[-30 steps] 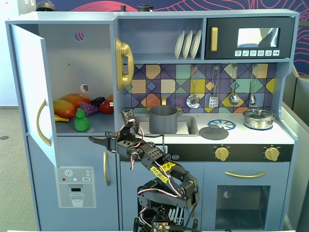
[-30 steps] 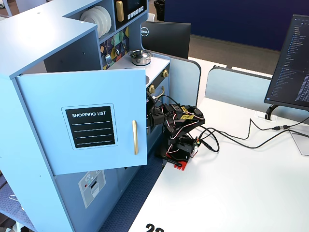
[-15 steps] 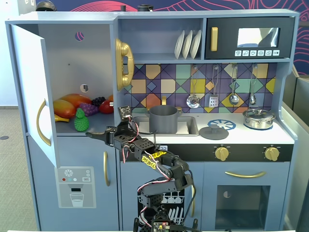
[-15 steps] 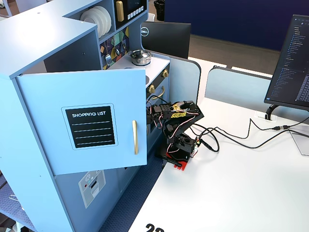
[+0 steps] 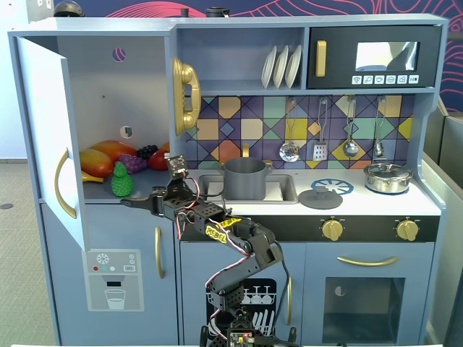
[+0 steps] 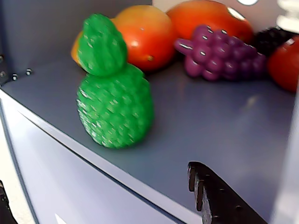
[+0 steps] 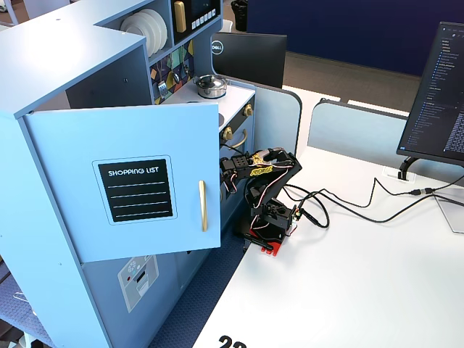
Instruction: Pick up the green pineapple from the left cabinet and place it in the gray recipient
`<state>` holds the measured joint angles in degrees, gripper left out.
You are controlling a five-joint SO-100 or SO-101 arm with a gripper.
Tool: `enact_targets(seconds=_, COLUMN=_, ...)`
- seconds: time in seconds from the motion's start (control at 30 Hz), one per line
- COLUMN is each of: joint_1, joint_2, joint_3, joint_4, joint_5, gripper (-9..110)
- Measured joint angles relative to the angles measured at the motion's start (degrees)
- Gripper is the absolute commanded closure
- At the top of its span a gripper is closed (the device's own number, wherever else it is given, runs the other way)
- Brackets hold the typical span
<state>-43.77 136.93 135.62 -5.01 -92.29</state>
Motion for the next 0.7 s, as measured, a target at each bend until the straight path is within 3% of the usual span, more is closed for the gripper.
enact_targets(seconds=0.7, joint_1=-1.14, joint_2=-18.9, joint_3=-15.21, joint_4=-3.16, joint_5=-0.79, gripper=58)
